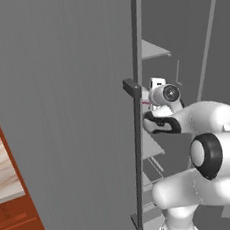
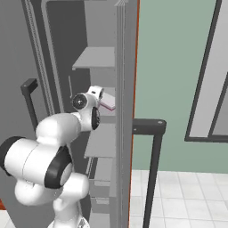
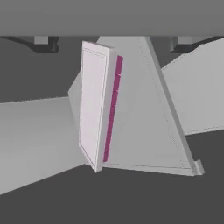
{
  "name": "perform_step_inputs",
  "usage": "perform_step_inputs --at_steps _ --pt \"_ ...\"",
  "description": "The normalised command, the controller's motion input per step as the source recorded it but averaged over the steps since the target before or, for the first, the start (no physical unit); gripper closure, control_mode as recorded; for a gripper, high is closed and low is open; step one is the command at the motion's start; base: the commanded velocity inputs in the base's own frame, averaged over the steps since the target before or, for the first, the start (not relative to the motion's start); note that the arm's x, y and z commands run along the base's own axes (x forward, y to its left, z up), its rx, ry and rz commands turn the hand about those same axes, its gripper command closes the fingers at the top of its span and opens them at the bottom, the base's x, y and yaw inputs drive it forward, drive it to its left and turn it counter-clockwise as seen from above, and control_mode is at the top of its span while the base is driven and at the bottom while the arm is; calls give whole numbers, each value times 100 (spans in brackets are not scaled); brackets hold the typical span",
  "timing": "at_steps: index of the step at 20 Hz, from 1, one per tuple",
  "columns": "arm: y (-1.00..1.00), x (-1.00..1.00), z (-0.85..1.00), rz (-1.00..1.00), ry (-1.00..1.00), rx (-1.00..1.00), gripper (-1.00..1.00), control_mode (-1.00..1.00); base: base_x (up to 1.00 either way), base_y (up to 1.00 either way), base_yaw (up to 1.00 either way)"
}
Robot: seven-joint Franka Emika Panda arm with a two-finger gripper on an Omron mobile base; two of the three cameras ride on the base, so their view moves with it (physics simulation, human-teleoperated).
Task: The ice cube tray has been filled with water. Take the tray and place it in the freezer to make ice. Close the freezer door after placing the tray.
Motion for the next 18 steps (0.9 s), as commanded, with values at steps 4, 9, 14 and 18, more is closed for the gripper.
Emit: perform_step_inputs --at_steps 4,9,14,18 --pt "-2 -48 52 0 4 6 -100 -100 0 0 0" --pt "0 -45 59 0 8 3 -100 -100 0 0 0" --pt "0 -46 61 -3 14 1 -100 -100 0 0 0" --pt "0 -62 45 -1 16 0 -100 -100 0 0 0"
